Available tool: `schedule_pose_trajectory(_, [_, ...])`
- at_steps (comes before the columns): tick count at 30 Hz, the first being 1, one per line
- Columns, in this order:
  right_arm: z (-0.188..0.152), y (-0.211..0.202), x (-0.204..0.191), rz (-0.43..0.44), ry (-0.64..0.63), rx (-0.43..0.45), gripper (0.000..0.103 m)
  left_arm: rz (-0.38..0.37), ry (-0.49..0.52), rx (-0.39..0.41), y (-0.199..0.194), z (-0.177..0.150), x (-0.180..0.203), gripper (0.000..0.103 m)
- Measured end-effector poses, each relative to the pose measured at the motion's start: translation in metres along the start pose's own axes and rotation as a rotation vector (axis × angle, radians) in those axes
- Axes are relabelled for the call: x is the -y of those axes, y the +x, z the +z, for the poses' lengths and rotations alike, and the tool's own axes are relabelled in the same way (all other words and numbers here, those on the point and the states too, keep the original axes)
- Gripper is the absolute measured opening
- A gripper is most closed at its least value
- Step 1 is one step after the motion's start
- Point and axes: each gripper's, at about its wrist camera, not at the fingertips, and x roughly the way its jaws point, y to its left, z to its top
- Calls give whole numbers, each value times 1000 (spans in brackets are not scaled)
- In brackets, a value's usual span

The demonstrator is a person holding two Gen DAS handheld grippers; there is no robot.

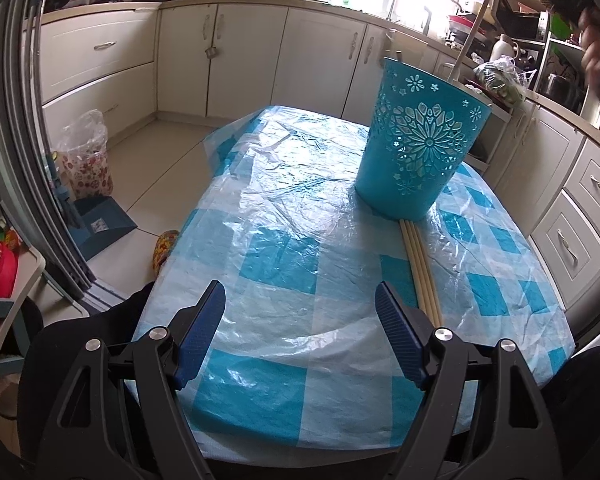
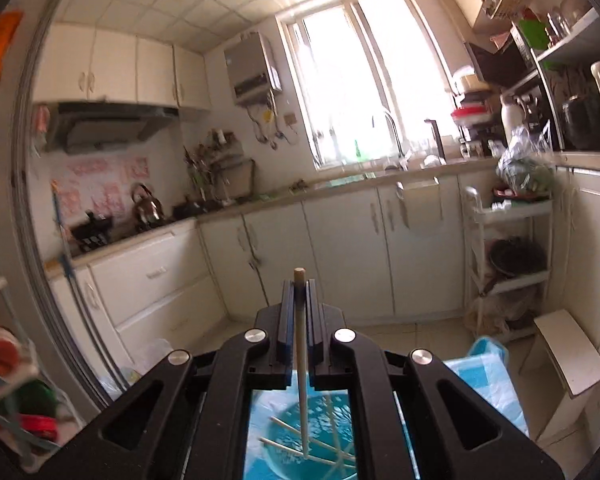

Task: Organize utensils
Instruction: 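Lift the held chopstick with the right tool over the basket, release, then lower the right tool to the bundle and grasp one chopstick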

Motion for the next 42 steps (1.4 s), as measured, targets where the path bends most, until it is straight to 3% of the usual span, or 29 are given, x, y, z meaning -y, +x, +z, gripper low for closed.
schedule_pose_trajectory(7, [-59,32,17,-55,7,-155,6,5,1,1,2,1,0,74])
schedule_pose_trajectory(13, [-74,37,17,-70,-7,-223,7,7,6,3,1,1,0,74])
schedule_pose_trajectory(17, [-69,26,17,-76,-5,-208,25,9,12,8,-2,1,1,74])
schedule_pose_trajectory(24, [-60,-38,1,-53,-28,-117,38,8,28,17,-7,0,4,74])
schedule_pose_trajectory(27, [-75,-62,-3,-48,-36,-138,43,8,32,21,-9,-1,6,77])
schedule_pose_trajectory(29, [-89,-67,-2,-50,-29,-180,43,7,34,23,-11,-2,6,79])
schedule_pose_trajectory(34, [-162,-50,12,-61,39,-435,43,8,40,20,-12,-4,7,81])
schedule_pose_trajectory(36, [-186,-40,19,-71,64,-515,30,10,43,18,-13,-5,6,82])
schedule_pose_trajectory(37, [-197,-33,23,-76,84,-557,28,12,45,17,-12,-6,6,83])
schedule_pose_trajectory(42, [-222,-13,33,-91,136,-624,23,23,55,8,-10,-8,5,84])
